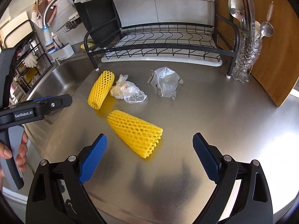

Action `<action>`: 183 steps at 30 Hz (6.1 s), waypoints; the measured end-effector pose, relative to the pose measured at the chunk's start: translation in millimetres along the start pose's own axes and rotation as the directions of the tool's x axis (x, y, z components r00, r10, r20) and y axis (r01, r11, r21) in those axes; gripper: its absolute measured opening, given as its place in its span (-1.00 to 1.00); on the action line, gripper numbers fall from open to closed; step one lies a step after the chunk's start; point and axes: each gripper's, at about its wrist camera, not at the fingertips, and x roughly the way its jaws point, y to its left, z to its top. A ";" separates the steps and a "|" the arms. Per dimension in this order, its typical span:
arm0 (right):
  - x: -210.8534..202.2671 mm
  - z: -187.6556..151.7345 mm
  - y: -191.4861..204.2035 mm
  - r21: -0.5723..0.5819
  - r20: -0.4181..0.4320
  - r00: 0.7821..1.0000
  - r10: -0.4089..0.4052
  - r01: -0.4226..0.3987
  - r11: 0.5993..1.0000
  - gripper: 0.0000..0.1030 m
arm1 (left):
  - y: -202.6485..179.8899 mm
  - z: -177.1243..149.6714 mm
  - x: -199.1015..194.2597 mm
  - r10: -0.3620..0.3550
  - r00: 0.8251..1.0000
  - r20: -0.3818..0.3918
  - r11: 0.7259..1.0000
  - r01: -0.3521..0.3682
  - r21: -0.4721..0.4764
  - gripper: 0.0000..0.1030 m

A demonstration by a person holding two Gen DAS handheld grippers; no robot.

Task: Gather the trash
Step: 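Raise both tools back toward the yellow foam nets on the counter, then grasp a yellow foam net with the left tool while the right tool grasps the other net, then lower both yellow foam nets over the bin and open both tools, then raise both tools back toward the plastic bags on the counter, then grasp the tissue-filled plastic bag with the left tool while the right tool grasps the clear bag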

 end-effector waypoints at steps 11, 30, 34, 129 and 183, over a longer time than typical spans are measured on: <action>52.4 10.0 6.4 -0.116 -0.070 0.997 0.026 -0.034 0.993 0.35 | -5.6 15.6 66.7 -0.027 0.993 -0.113 1.000 0.028 0.008 -0.18; 14.9 -2.6 5.4 -0.020 -0.014 0.998 0.068 -0.068 0.997 -0.78 | -7.2 -13.4 -12.3 -0.034 0.999 -0.007 0.998 0.034 0.047 -0.75; -12.8 -10.0 18.6 -0.031 0.021 0.998 0.062 -0.062 0.998 -0.78 | -9.2 -32.7 -43.4 -0.046 0.999 0.017 0.997 0.045 0.066 -0.75; -19.9 -202.0 15.0 0.276 -0.314 0.950 -0.008 0.099 0.956 0.93 | -26.1 -252.5 -39.6 -0.011 0.984 -0.179 0.990 0.036 0.137 0.84; 119.5 99.1 -64.3 0.141 -0.174 0.980 0.096 -0.072 0.987 0.02 | -55.2 35.4 89.3 0.013 0.999 -0.030 0.998 -0.011 0.056 -0.32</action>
